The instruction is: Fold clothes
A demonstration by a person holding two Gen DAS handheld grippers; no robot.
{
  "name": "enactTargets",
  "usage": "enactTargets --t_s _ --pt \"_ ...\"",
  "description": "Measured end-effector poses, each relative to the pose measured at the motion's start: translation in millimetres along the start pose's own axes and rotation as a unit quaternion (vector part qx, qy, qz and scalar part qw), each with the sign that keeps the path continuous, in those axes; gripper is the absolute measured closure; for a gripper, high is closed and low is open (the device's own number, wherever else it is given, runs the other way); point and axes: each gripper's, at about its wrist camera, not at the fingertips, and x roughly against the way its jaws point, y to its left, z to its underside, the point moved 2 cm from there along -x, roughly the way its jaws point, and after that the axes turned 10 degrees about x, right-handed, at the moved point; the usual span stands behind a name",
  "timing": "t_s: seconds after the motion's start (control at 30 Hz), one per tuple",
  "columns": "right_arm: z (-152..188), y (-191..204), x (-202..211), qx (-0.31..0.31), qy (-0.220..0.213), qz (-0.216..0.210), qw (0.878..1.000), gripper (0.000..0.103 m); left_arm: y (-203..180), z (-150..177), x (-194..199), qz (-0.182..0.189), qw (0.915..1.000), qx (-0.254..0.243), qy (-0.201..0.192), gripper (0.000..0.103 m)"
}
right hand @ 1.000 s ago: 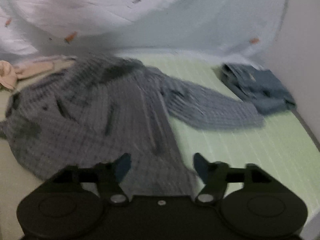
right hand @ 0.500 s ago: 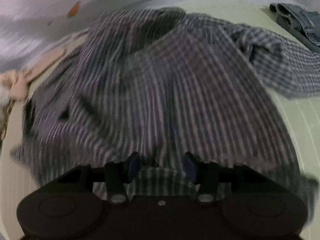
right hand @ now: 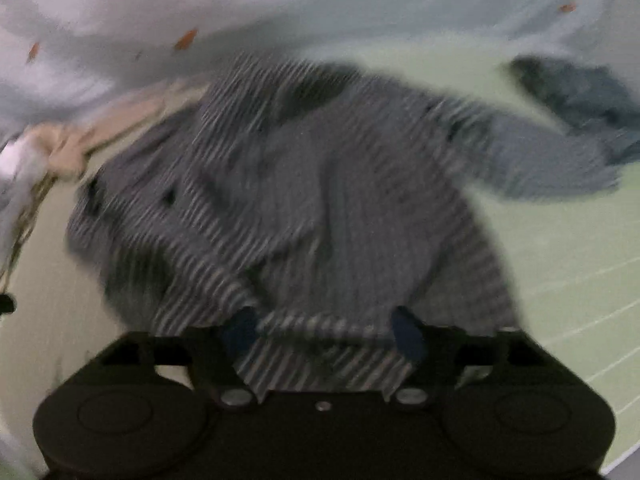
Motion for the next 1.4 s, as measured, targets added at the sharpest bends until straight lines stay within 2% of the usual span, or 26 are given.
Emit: enactTargets --t_s 0.03,0.07,0.13,0.33,0.5,0.57,0.6,0.63,0.67,0.7,0.83,0.97,1.13,1.23,1.4 --pt "-2 -6 -2 -0.003 -0.003 0.013 1.0 0.016 -2 -6 -3 0.003 1.0 -0.001 -0.003 0.034" --pt "-3 -12 -5 -0.007 0.0 0.026 1.0 0.008 -6 -10 -9 0.004 1.0 -0.005 -0.004 0.031" --pt "0 -21 -11 -0.013 0.007 0.047 0.999 0.002 -12 -21 -22 0.01 0.9999 -0.014 -0.002 0.028" --pt "18 -29 -11 -0.037 0.028 0.083 0.996 0.001 -22 -51 -69 0.042 0.9987 0.0 0.028 0.027" --pt "32 -28 -6 -0.045 0.041 0.101 0.993 0.001 -40 -60 -109 0.054 0.997 -0.009 0.055 0.028" --pt "37 -26 -4 -0.05 0.044 0.111 0.992 0.001 -45 -59 -120 0.05 0.9967 -0.015 0.062 0.04" --pt "38 -26 -3 -0.055 0.044 0.115 0.991 0.001 -46 -58 -125 0.047 0.9966 -0.018 0.066 0.057" --pt "40 -26 -2 -0.06 0.045 0.12 0.99 0.001 -48 -57 -129 0.044 0.9964 -0.021 0.069 0.084" --pt "41 -26 0 -0.066 0.045 0.124 0.989 0.001 -49 -56 -133 0.041 0.9962 -0.024 0.073 0.1" --pt "42 -25 1 -0.072 0.045 0.129 0.988 0.001 -48 -56 -133 0.042 0.996 -0.026 0.074 0.102" --pt "40 -19 7 -0.08 0.035 0.14 0.986 0.001 -36 -51 -103 0.055 0.9959 -0.065 0.032 0.102" --pt "29 -10 14 -0.081 -0.015 0.132 0.988 0.001 -14 -41 -51 0.07 0.991 -0.114 -0.016 0.102" --pt "8 -2 8 -0.078 -0.051 0.117 0.989 0.001 17 -19 -6 0.065 0.9895 -0.127 -0.025 0.102" --pt "-2 3 -9 -0.077 -0.047 0.1 0.991 0.001 35 -1 0 0.036 0.9906 -0.131 -0.016 0.102" --pt "2 12 -42 -0.063 0.012 0.105 0.992 0.001 78 25 9 -0.021 0.9943 -0.105 0.004 0.103"
